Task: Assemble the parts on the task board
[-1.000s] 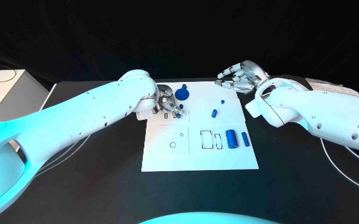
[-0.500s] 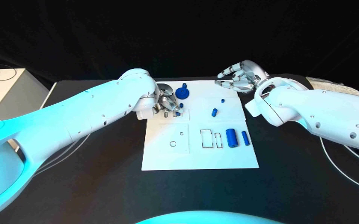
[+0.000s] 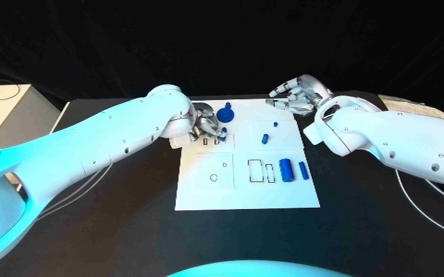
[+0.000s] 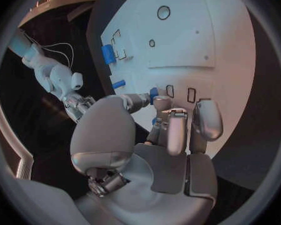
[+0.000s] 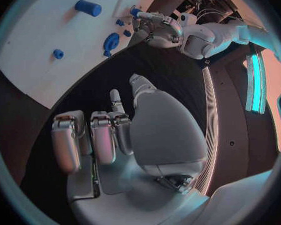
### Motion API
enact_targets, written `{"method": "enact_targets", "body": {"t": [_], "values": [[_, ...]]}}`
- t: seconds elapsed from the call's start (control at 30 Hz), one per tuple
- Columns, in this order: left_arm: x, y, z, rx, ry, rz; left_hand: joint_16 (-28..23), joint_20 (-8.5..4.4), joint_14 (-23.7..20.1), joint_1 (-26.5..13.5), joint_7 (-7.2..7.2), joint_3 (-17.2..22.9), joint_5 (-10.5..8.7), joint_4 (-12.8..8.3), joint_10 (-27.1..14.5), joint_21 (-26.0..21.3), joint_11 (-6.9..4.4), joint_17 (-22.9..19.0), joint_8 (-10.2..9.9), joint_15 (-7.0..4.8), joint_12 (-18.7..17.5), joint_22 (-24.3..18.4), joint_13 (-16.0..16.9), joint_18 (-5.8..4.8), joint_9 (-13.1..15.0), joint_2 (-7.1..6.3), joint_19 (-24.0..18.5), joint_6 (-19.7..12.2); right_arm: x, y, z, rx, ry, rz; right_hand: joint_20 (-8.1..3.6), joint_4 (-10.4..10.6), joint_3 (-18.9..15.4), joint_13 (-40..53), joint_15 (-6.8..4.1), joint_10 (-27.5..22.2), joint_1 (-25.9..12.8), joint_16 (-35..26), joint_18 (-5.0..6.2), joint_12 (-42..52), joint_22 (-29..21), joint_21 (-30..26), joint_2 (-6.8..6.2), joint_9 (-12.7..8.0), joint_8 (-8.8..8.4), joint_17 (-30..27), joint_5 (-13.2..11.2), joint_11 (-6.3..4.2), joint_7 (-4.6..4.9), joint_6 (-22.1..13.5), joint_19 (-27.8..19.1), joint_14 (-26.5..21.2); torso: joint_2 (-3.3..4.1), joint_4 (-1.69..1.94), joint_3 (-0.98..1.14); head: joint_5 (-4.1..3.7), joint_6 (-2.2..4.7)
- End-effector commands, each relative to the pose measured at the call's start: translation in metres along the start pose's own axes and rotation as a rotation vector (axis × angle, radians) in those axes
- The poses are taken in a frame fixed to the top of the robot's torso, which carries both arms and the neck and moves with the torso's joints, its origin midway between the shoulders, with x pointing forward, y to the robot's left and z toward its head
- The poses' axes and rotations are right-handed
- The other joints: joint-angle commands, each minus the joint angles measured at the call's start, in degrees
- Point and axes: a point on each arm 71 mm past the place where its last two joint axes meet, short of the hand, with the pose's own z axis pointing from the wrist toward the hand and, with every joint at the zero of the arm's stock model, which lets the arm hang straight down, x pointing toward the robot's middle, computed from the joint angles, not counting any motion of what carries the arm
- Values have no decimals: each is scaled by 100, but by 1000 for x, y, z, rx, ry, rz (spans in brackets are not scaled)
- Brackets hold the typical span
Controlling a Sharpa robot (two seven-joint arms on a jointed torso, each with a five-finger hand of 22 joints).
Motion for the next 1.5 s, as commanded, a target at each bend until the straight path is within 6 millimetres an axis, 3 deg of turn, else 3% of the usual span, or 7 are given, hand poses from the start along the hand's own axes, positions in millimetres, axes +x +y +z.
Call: {"method": "enact_targets", "body": {"t": [0.03,0.1,0.37,0.47,0.6,0.63,1.5], "values": [[-1,-1,-1,23,-17,-54,3,-1,351,-125,-32,961,194,-945,4,3,0,850,49,-29,-6,24,-5,68,682,-16,-19,0,1,0,0,-9,13,-12,-36,-7,32,1509,-43,596,-54,-8,-82,12,1505,21,-18,8,30,1390,-20,-29,5,-22,598,571,2,5,-3,-8,-4],[-2,0,-2,23,-25,-59,47,-14,384,-225,-51,997,516,-1024,78,45,-20,922,88,-47,41,100,52,54,737,-66,35,51,1,0,0,-8,13,-12,-36,-7,34,1509,-43,596,-59,-8,-81,12,1505,20,-17,9,31,1392,-24,-29,5,-21,597,571,2,6,-4,-9,-7],[-5,4,-6,14,-53,-41,215,-101,508,-554,-173,988,1475,-1261,408,174,-137,1213,196,-154,217,341,286,6,897,-239,217,293,1,-1,-1,-6,14,-12,-36,-7,34,1509,-43,596,-59,-8,-81,12,1505,20,-17,9,31,1392,-24,-29,5,-21,597,571,3,11,-1,4,-37],[-5,5,-7,7,-66,-7,231,-134,520,-618,-217,973,1673,-1290,504,222,-179,1241,240,-190,268,447,363,-18,941,-271,300,358,1,-1,-1,-6,14,-12,-36,-6,35,1509,-43,596,-66,-10,-79,12,1498,11,-17,9,32,1386,-28,-29,5,-22,593,570,7,7,3,17,-46],[-4,5,-7,0,-67,25,266,-191,542,-725,-272,975,2212,-1321,613,293,-229,1304,330,-241,333,590,453,-49,1028,-323,415,432,1,-1,-1,-6,14,-12,-36,-6,35,1509,-43,596,-66,-10,-79,12,1498,11,-17,9,32,1386,-28,-29,5,-22,593,570,2,9,0,35,-68],[-3,5,-7,-2,-68,32,272,-198,546,-736,-277,972,2262,-1326,628,298,-236,1315,342,-247,345,597,469,-50,1042,-322,421,436,1,-1,-1,-7,14,-12,-36,-6,35,1509,-43,596,-66,-10,-79,12,1498,11,-17,9,32,1386,-28,-29,5,-22,593,570,0,10,-3,36,-69],[7,6,-5,-14,-164,102,288,-227,556,-800,-329,898,2355,-1328,780,351,-281,1342,417,-284,471,722,626,-79,1111,-322,517,498,3,0,-1,-16,9,-10,-36,-5,39,1486,-43,572,-86,-17,-68,-12,1470,-29,-16,9,31,1360,-21,-28,5,-27,575,564,28,-12,-7,109,-69]]}}
